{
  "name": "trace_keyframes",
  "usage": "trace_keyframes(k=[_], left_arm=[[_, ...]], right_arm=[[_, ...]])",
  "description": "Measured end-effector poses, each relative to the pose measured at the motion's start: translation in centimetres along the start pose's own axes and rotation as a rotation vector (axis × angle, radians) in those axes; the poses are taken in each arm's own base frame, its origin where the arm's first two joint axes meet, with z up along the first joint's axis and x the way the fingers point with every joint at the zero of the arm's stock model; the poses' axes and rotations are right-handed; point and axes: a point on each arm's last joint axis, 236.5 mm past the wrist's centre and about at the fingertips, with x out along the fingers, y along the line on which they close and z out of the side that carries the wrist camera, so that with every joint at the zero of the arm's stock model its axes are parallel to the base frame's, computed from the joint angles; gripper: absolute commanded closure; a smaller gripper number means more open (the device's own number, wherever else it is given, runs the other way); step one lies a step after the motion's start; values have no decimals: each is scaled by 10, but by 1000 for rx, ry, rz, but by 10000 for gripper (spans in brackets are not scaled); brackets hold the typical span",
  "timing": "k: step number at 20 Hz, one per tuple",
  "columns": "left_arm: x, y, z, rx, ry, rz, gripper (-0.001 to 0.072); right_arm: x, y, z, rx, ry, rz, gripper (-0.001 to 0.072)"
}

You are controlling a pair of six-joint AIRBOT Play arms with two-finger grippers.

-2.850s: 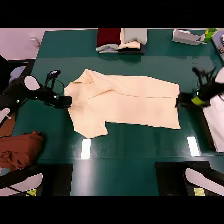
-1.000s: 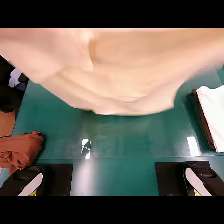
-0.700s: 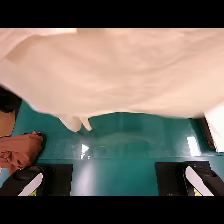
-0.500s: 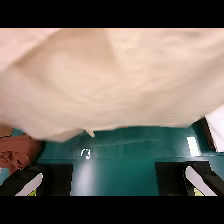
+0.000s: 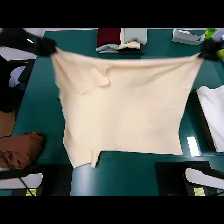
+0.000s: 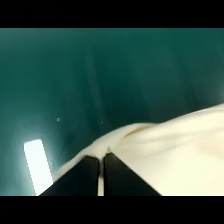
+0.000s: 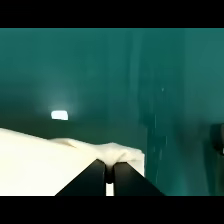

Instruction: Fold the shirts.

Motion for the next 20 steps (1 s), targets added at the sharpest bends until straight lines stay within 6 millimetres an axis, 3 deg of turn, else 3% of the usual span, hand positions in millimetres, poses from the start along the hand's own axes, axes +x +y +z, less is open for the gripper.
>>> trace_keyframes(k=[3, 6, 9, 12, 17, 20], left_arm=[[71, 17, -32, -30, 134, 5, 683], [102, 24, -43, -36, 172, 8, 683], [106, 25, -51, -18, 217, 5, 683], [104, 23, -80, -13, 339, -7, 683], [114, 23, -146, -40, 539, -24, 683], [125, 24, -172, -61, 584, -29, 683]], right_arm=[[74, -12, -16, 15, 132, -21, 693], [110, -18, -17, 18, 179, -31, 693], [113, -19, -12, 8, 184, -35, 693], [106, -22, -26, -16, 218, -49, 693], [115, -36, -80, -23, 316, -83, 691], [128, -41, -111, -17, 362, -90, 690]])
